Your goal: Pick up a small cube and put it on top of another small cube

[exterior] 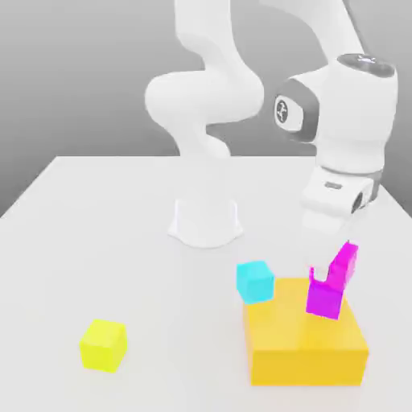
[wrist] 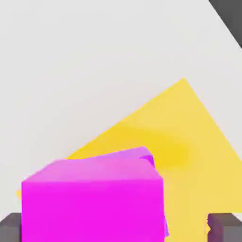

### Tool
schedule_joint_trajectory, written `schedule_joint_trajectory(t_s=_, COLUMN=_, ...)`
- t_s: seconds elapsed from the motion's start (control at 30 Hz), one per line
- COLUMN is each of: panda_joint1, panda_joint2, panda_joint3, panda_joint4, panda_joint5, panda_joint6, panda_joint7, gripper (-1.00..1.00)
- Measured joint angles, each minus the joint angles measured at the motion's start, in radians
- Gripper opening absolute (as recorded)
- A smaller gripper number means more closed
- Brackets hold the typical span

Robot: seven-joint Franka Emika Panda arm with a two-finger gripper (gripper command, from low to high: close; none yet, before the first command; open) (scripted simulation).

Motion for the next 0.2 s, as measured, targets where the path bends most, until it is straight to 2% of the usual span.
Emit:
schedule_joint_trajectory(t_s=0.07, panda_joint1=-0.001, panda_joint2=0.006, panda_joint3=0.001, panda_joint4=-0.002, panda_joint5=-0.004, panda_joint6=0.009, panda_joint7=0.003, gripper=1.0)
schedule_joint_trajectory(t_s=0.2, panda_joint1=0.006, panda_joint2=-0.108, panda_joint3=-0.007, panda_joint4=0.03, panda_joint5=0.016, panda_joint6=-0.136, panda_joint7=-0.013, gripper=1.0)
